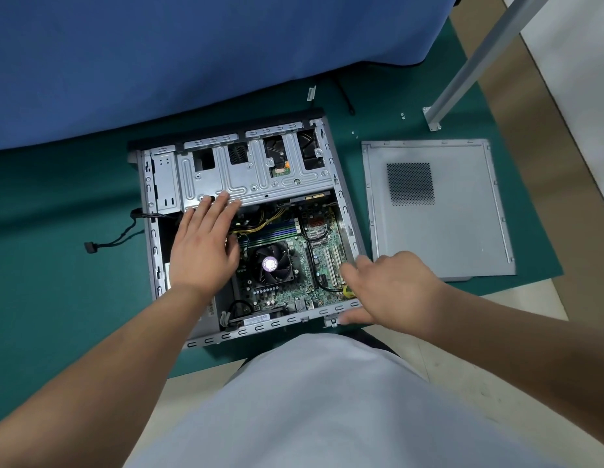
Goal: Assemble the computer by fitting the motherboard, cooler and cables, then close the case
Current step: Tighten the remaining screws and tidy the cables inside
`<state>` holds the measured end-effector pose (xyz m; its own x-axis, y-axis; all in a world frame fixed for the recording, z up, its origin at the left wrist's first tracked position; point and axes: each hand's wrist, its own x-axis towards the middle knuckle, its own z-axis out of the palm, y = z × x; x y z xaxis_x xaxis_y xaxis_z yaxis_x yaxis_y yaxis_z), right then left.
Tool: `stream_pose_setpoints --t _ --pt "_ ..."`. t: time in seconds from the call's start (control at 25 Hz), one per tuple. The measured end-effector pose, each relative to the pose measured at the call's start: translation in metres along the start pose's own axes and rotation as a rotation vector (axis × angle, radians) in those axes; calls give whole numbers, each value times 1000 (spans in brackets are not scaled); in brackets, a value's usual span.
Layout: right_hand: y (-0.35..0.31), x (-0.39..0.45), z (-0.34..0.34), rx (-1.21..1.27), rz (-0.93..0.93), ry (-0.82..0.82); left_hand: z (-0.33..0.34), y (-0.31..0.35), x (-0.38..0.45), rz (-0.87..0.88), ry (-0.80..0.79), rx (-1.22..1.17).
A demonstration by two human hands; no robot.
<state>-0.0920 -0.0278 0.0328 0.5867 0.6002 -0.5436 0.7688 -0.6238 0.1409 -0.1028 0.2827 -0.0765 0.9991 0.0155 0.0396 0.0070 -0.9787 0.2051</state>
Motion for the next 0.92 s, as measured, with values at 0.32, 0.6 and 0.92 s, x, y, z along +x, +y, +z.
stream_pose_setpoints --t 0.32,0.6,0.92 --pt "4 1 -3 -15 45 24 -1 1 0 1 16 -13" --pt "4 3 -6 -7 -31 -9 0 0 0 -2 8 -7" --pt "2 -6 -1 25 -45 -46 -1 0 0 2 3 -18"
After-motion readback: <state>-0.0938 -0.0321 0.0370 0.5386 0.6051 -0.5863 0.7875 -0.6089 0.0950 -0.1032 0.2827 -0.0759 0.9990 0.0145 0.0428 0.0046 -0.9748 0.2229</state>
